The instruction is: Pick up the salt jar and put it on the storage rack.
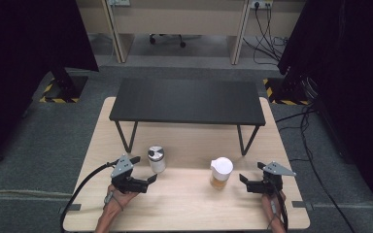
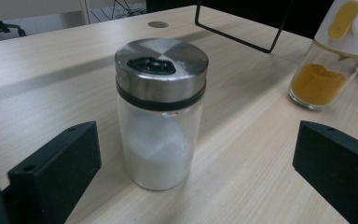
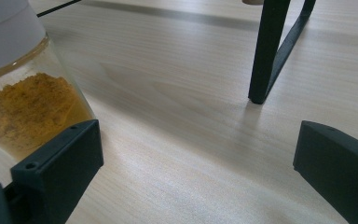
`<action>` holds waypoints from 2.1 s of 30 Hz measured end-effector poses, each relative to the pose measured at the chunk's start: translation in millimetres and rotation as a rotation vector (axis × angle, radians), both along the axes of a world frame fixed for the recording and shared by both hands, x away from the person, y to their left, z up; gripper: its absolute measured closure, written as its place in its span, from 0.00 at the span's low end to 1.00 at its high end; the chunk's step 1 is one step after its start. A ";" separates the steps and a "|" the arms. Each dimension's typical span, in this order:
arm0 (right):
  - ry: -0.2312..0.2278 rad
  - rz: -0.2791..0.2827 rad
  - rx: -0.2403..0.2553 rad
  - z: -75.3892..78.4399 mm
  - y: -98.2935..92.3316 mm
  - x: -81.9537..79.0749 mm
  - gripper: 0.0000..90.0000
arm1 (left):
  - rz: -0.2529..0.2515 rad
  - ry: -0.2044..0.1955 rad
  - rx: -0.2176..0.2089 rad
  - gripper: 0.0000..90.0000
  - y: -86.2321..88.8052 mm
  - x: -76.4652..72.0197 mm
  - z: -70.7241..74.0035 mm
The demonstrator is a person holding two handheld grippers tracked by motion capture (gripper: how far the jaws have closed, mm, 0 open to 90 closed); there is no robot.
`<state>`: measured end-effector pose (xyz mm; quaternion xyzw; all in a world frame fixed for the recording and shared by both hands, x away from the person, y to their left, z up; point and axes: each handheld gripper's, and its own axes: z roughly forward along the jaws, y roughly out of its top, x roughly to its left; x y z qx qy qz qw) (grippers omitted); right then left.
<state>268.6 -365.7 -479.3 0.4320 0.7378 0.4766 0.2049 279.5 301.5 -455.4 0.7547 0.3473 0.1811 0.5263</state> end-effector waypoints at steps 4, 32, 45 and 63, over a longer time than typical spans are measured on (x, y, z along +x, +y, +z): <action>0.000 0.001 0.000 0.1 0.0 0.1 0.02 | 0.013 0.006 0.015 0.01 -11.2 6.0 4.1; -0.003 0.007 -0.001 -0.2 -0.2 -0.2 0.02 | 0.139 0.028 0.096 0.17 -61.4 35.0 -9.7; 0.000 0.007 0.000 0.0 -0.5 0.1 0.02 | 0.132 0.002 0.087 0.34 -59.2 33.9 -18.0; -0.005 0.002 0.003 -0.8 -0.8 -0.9 0.02 | 0.115 0.009 0.111 0.34 -55.9 34.0 -12.1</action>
